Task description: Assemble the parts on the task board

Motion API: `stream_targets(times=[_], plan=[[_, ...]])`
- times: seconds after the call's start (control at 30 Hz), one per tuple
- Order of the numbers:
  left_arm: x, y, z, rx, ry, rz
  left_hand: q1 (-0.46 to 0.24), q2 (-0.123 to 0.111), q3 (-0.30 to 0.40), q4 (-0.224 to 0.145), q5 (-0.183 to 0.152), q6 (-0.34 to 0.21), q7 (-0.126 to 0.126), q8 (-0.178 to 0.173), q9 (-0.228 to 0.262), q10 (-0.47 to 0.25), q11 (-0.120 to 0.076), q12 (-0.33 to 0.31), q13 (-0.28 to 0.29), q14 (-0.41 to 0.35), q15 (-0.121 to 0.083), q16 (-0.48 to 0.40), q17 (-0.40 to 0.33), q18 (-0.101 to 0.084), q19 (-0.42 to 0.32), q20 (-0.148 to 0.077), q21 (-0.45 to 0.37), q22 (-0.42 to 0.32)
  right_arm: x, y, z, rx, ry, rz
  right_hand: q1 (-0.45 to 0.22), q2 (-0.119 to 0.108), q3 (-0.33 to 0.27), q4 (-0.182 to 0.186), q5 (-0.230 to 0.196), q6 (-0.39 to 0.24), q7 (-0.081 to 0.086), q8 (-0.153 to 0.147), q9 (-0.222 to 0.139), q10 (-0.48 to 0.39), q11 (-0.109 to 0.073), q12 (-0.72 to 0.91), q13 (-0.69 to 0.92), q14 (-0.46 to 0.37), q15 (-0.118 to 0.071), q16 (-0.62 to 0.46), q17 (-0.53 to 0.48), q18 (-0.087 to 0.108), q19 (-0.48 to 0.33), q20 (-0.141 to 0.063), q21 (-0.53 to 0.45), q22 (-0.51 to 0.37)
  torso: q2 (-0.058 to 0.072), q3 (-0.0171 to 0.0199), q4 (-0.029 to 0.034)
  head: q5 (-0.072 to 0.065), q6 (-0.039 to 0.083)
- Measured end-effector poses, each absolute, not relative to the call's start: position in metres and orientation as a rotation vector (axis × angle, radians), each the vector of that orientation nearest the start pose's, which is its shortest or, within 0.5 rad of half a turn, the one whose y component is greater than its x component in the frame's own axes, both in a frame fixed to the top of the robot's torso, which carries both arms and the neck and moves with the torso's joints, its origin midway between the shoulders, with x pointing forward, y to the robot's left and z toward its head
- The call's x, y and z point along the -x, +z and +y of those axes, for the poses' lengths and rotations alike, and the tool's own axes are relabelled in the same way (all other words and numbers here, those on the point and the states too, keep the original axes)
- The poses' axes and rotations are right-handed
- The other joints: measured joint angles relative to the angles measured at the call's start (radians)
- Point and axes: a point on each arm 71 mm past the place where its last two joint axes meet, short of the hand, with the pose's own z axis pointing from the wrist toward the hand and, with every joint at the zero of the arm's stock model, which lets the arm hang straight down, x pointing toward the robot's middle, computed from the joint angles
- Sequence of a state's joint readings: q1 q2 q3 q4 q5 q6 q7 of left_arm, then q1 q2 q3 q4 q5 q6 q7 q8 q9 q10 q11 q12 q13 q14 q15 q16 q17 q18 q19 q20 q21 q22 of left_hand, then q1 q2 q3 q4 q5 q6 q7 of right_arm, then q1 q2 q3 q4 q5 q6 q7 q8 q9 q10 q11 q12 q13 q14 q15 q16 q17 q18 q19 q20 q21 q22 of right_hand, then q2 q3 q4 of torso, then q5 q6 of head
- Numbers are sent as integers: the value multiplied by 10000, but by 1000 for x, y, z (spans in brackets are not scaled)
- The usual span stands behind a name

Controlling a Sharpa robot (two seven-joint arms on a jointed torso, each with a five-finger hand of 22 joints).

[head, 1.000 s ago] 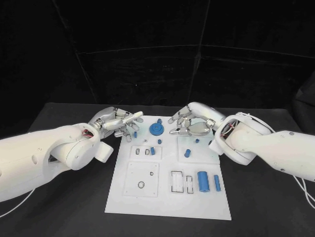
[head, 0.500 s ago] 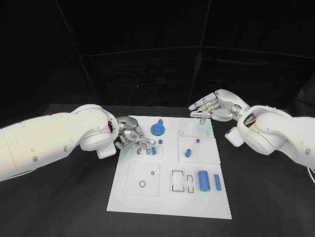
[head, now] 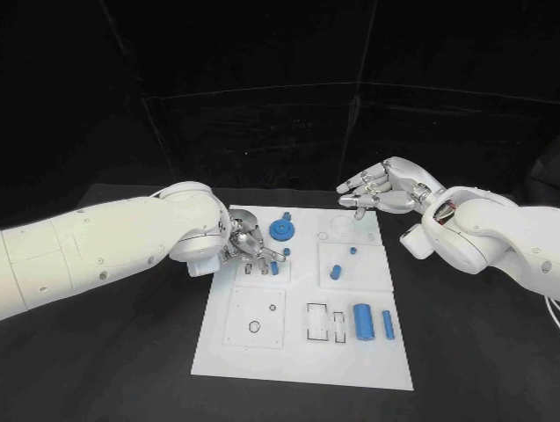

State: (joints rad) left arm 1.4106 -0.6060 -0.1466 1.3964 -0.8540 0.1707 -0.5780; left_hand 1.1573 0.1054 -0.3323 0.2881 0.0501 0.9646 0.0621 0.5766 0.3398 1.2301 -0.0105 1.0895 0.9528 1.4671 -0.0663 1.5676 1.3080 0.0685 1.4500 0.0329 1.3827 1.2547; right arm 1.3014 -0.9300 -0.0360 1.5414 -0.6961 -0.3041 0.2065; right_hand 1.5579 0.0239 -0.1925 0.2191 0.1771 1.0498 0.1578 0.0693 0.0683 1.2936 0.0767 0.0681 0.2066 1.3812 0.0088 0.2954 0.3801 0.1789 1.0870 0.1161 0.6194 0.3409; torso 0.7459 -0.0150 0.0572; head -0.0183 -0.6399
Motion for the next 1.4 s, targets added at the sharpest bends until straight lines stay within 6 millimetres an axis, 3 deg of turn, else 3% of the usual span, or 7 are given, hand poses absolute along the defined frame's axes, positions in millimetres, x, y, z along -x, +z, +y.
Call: stream_targets(times=[0.87, 1.0, 1.4], plan=[[-516, -173, 119, 875, -4330, 23938, 397, 396, 85, -84, 0, -287, -69, 567, 545, 119, -3, 260, 303, -36, -35, 0, -2, 2, 70, -1, 134, 180, -499, -128, -230, -4002, 11749, 15665, 0, 0, -133, -33, 228, -37, 36, 0, -7, -39, 39, 0, -197, 49, 51, -316, -60, -1, 48, 49, -213, -160, 12, -24, 16, -14, -118], [-517, -173, 117, 770, -4277, 23958, 558, 368, 170, -169, 0, -359, -37, 665, 636, 119, -3, 260, 305, -37, -35, -1, -2, 3, 70, -1, 134, 180, -499, -128, -230, -3994, 11729, 15674, 0, 0, -150, -50, 440, -37, 36, 0, -7, -40, 39, 1, -256, 71, 73, -426, -68, -2, 69, 71, -284, -199, 13, -24, 18, -15, -140], [-518, -173, 111, 518, -4187, 24005, 656, 371, 252, -192, 0, -376, -54, 746, 727, 118, -3, 303, 361, -36, -35, -1, -3, 4, 70, -1, 134, 199, -499, -128, -230, -3920, 11670, 15697, 0, 0, -160, -60, 538, -37, 36, 0, -7, -40, 39, 1, -293, 71, 73, -497, -67, -2, 69, 71, -328, -226, 19, -21, 26, -25, -141]])
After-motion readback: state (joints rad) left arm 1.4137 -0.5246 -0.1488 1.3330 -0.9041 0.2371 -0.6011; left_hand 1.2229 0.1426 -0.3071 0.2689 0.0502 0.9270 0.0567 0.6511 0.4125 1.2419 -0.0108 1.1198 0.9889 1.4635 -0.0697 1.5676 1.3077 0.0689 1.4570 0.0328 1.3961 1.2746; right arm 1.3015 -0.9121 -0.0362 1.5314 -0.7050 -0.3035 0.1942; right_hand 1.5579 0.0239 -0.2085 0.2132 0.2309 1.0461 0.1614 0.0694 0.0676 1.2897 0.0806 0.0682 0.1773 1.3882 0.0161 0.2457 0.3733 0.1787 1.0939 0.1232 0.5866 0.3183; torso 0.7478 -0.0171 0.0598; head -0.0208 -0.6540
